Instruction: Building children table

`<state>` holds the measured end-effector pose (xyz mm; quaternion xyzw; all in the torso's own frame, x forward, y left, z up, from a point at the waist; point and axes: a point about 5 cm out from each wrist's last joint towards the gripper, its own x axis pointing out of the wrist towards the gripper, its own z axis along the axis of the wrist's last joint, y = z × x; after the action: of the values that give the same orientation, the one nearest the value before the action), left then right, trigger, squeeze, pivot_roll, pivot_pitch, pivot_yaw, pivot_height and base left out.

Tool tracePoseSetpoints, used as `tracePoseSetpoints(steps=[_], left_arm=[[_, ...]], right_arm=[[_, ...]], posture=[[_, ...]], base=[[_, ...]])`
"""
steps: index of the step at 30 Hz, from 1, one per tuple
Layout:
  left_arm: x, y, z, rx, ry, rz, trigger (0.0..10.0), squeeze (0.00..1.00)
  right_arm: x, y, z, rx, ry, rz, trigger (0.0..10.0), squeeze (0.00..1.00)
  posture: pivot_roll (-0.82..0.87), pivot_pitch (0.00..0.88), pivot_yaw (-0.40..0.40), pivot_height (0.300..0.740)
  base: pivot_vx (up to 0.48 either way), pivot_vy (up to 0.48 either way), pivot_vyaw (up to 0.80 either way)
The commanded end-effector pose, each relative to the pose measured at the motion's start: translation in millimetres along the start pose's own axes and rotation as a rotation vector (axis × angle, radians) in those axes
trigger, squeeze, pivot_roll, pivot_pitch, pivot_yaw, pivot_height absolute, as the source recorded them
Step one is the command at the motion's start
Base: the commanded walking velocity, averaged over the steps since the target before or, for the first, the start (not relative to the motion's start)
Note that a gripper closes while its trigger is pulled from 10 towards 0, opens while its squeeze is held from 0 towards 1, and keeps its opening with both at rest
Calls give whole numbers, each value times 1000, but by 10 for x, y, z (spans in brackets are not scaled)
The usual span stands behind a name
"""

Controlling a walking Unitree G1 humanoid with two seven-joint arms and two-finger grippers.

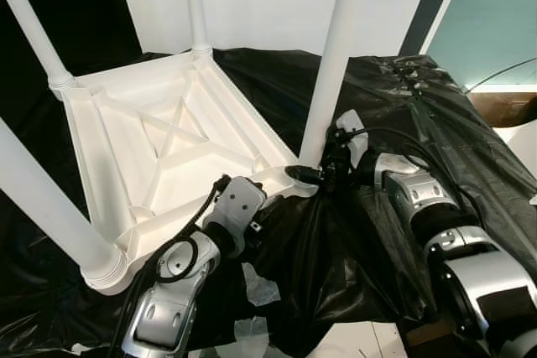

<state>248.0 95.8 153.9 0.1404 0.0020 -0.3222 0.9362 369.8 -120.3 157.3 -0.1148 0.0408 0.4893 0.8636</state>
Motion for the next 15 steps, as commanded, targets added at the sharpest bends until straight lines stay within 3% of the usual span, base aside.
tracePoseSetpoints(steps=[1, 10, 11, 12, 15], left_arm=[[13, 16, -1, 4, -4, 32, 10000, 0], [13, 0, -5, 0, -7, 37, 10000, 0], [19, -9, -7, -4, -7, 35, 10000, 0], [22, -15, -8, -7, -6, 34, 10000, 0], [20, -18, -8, -12, -6, 33, 10000, 0]], right_arm=[[4, 28, -44, -14, 29, 36, 0, 0], [-4, 50, -226, -22, 124, -30, 0, 0], [1, 63, -259, -9, 129, -48, 588, 0], [13, 81, -281, 5, 127, -70, 10000, 0], [44, 118, -303, 26, 113, -103, 10000, 0]], posture=[[126, 0, -61, 740], [121, 0, -70, 740], [118, 0, -72, 740], [116, 0, -72, 740], [113, 4, -69, 740]], base=[[0, 0, 0], [0, 0, 0], [0, 0, 0], [0, 0, 0], [0, 0, 0]])
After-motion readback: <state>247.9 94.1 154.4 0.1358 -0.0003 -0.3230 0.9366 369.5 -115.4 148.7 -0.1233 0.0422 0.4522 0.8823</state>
